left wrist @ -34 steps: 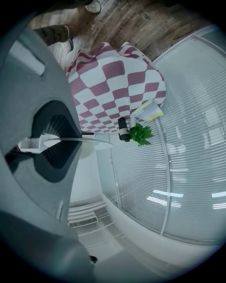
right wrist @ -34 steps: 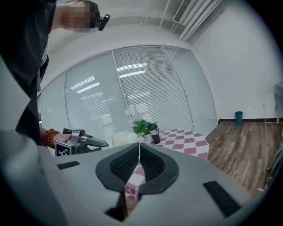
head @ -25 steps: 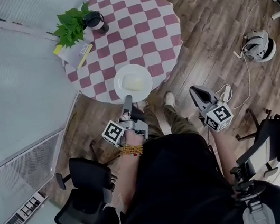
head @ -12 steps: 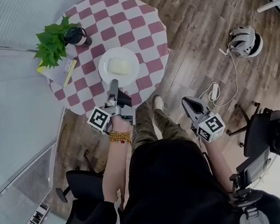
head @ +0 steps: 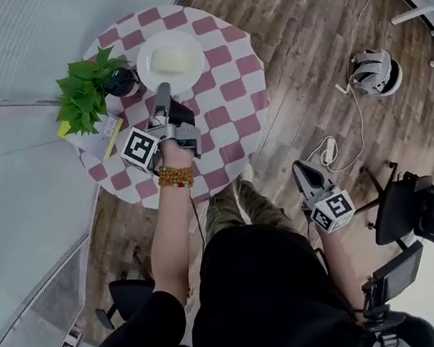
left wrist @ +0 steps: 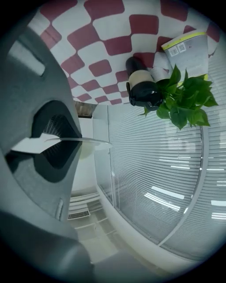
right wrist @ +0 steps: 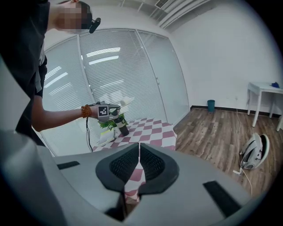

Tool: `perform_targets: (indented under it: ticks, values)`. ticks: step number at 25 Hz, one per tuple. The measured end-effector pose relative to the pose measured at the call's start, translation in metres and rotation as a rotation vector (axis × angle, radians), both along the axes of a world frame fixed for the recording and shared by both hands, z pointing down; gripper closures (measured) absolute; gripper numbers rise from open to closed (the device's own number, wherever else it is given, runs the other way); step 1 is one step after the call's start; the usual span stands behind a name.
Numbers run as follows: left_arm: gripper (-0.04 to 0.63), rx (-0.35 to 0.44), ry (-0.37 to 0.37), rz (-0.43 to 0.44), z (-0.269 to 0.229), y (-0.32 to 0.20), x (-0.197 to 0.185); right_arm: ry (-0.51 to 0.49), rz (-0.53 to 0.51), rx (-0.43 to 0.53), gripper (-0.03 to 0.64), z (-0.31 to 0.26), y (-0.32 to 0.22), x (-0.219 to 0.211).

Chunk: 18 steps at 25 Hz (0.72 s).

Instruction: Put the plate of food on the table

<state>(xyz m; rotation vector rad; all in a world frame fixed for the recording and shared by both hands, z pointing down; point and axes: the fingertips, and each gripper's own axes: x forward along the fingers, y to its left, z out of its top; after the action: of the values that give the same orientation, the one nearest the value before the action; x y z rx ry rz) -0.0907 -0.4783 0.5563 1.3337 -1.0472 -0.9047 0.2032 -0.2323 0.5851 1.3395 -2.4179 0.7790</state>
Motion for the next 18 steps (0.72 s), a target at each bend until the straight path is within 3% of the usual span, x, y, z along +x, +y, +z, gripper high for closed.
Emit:
perform_targets:
  ticks: [6,13,18]
  values:
    - [0.583,0.008,0.048,-0.067,0.023,-0.084,0.009,0.021,0.038,-0.067,0.603,0.009,-0.005,-0.018]
    - [0.583,-0.096,0.041,-0.091,0.096,-0.155,0.03,0.057,0.073,-0.088,0.603,0.01,-0.006,-0.021]
    - [0.583,-0.154,0.001,-0.051,0.145,-0.193,0.041,0.062,0.112,-0.1,0.603,0.011,-0.005,-0.019]
